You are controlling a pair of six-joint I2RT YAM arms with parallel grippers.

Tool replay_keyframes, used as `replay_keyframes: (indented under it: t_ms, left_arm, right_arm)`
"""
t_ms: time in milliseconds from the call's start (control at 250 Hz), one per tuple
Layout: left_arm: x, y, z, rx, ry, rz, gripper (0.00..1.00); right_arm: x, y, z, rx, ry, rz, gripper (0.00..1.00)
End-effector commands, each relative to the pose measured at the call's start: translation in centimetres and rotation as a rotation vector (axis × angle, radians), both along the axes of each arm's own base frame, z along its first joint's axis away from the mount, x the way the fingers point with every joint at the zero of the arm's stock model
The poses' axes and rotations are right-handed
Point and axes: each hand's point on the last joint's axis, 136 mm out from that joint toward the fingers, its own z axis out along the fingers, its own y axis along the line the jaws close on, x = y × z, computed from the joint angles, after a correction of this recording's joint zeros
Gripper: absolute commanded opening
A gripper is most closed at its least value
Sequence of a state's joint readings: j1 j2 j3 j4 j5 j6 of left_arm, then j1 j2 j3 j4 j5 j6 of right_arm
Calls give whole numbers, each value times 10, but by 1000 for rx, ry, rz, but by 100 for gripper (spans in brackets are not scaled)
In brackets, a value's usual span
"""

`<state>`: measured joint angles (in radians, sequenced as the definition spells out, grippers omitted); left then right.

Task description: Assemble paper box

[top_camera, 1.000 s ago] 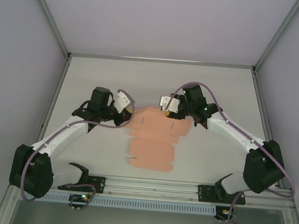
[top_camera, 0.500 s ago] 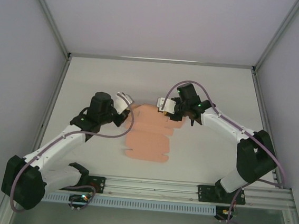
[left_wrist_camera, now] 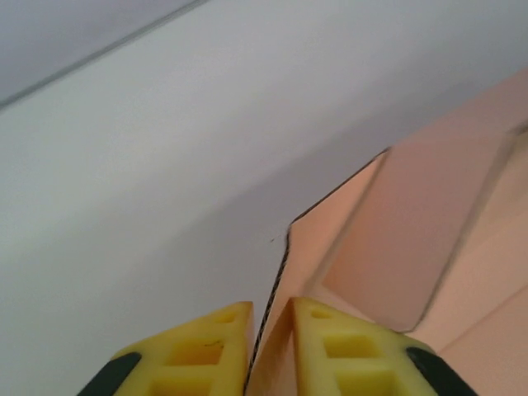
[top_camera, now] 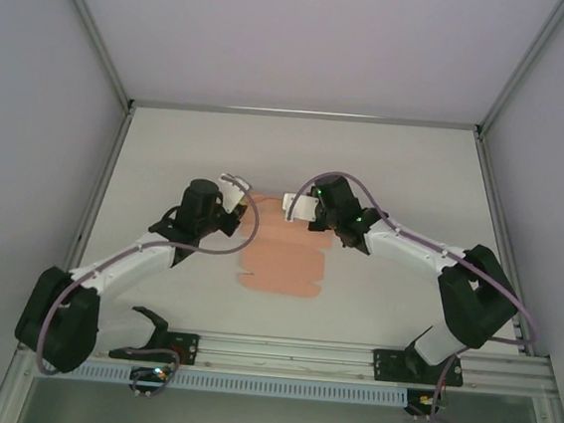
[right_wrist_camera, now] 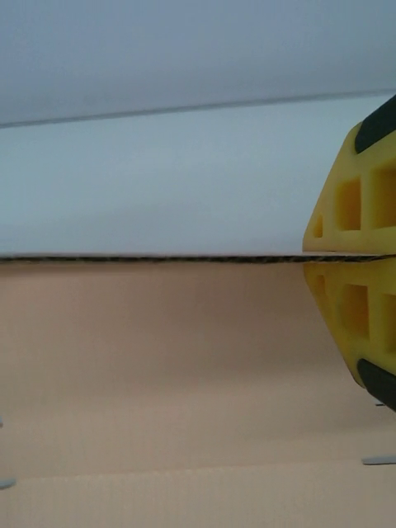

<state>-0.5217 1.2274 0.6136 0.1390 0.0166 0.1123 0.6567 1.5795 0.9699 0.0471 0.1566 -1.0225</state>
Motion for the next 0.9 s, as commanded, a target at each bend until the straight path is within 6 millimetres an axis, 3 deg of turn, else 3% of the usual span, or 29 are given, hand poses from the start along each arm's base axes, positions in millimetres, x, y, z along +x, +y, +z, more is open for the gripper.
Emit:
replay_keyframes:
  t_ms: [0,40,92,164,184,272,331,427,587,639,895]
  left_arm:
    - [14,12,-4,-89,17,143,31]
    - [14,15,-9,-97,46,169,40]
    - [12,20,-13,-112,87,208,65]
    - [7,28,-17,-157,142,256,84]
    - [5,30,-17,-178,157,271,95]
    - [-5,38,-17,-311,219,319,100]
    - [-8,54,-21,-390,247,380,100]
    - [-13,58,-25,-488,286,400,96]
    - [-13,59,-45,-503,392,467,56]
    - [-9,60,-53,-484,416,490,51]
    - [8,20,-64,-512,475,323,43]
  right_arm:
    - [21,0,20,-52,-240,-70,0]
    - [23,-1,20,-56,-279,-90,0]
    - [23,-1,19,-52,-282,-94,0]
    - [17,0,17,-34,-223,-82,0]
    - [16,0,19,-16,-211,-86,0]
    - [13,-2,26,48,-196,-94,0]
    - [8,-1,24,57,-192,-64,0]
    - [5,-4,20,60,-179,-73,0]
    - [2,-6,22,92,-190,-82,0]
    - [-1,-4,25,115,-177,-74,0]
    - [-12,1,30,171,-127,-37,0]
